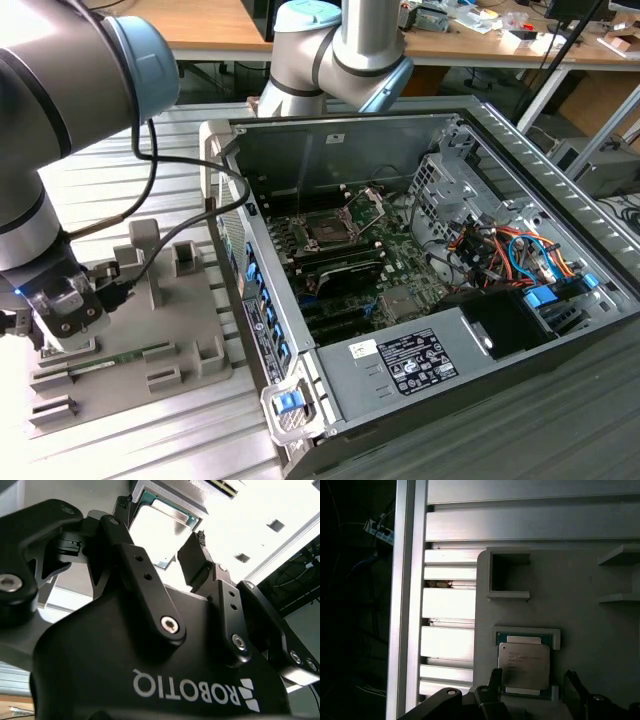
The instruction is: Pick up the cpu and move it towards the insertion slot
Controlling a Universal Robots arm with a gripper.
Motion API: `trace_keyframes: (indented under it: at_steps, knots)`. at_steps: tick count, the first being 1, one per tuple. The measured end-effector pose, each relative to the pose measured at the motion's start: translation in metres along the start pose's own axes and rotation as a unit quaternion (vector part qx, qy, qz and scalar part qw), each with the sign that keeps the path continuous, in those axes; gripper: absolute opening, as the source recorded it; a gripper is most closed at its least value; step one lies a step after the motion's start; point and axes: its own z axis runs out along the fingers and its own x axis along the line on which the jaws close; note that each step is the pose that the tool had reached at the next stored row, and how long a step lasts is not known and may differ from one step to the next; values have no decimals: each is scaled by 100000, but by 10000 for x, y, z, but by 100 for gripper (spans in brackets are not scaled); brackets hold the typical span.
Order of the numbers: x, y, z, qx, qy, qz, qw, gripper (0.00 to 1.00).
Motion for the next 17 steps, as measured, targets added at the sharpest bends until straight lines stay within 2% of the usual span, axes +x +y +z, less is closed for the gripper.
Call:
trace_keyframes:
  at_steps: [5, 9, 17]
  knots:
    - [-1, 24, 31, -153, 57, -2030, 99979, 60]
    - [9, 37, 66, -533, 38, -2310, 99972, 60]
    - [30, 56, 94, -668, 29, -2583, 99964, 60]
